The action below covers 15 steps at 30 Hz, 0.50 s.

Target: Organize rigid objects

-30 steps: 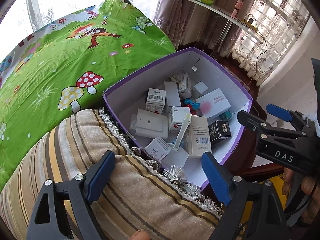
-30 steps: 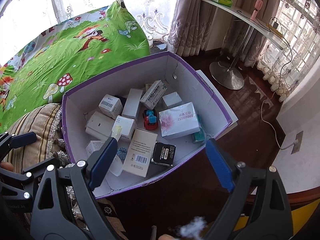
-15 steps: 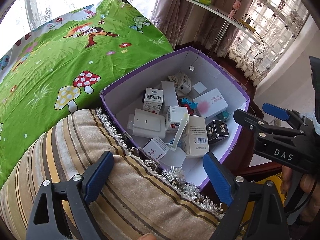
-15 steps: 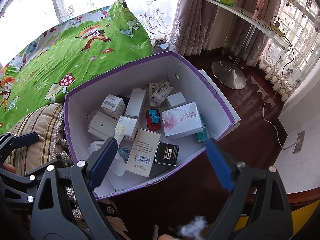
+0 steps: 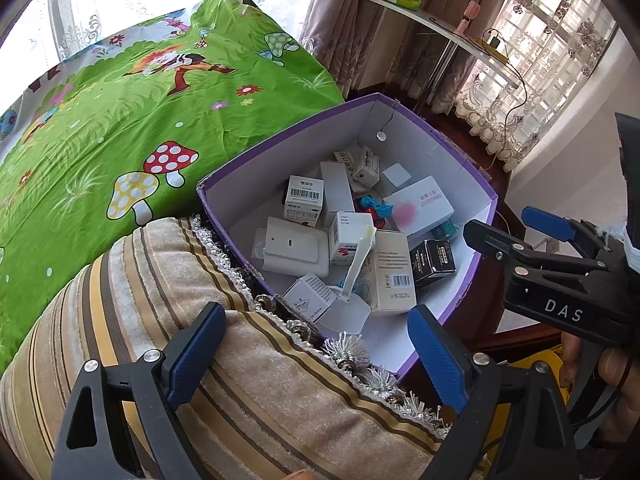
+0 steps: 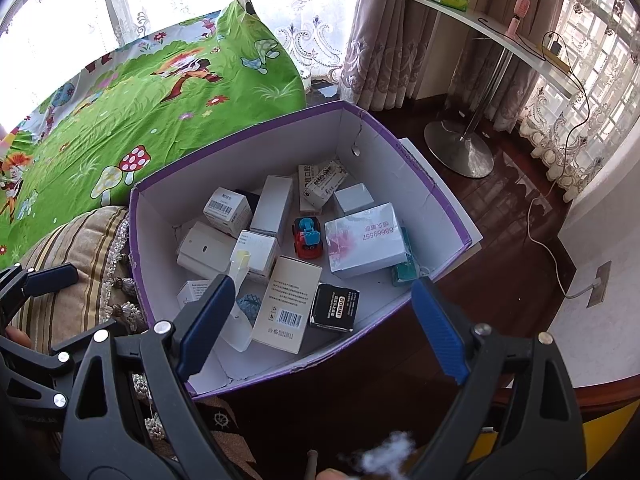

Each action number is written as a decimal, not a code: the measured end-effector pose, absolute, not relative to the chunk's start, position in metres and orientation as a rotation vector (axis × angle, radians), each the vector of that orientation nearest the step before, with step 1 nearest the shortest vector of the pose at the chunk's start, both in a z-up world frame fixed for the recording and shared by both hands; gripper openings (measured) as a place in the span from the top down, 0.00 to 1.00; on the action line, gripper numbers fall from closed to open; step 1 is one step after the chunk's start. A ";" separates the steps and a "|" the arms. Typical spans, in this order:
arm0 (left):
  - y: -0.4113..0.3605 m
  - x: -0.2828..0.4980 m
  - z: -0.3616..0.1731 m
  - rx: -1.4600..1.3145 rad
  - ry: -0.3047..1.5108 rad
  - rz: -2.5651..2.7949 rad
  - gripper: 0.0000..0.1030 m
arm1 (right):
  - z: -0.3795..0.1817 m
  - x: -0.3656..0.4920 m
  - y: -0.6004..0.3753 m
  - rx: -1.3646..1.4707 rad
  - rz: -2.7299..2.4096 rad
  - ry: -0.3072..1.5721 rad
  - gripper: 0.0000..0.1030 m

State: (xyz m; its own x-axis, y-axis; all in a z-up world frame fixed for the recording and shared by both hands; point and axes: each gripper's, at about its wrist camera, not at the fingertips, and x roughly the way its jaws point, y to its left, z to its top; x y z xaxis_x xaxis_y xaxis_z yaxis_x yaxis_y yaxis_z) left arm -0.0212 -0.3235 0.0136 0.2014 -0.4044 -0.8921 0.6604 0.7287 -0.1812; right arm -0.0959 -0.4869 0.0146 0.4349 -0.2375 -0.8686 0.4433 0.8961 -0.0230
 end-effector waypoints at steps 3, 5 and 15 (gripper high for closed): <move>-0.323 -0.021 0.014 0.264 1.146 -0.755 0.09 | 0.014 -0.096 -0.487 0.225 -0.426 1.041 0.11; -0.323 -0.021 0.014 0.264 1.146 -0.755 0.09 | 0.014 -0.096 -0.487 0.225 -0.427 1.041 0.11; -0.324 -0.021 0.014 0.263 1.146 -0.755 0.09 | 0.013 -0.096 -0.486 0.225 -0.428 1.041 0.11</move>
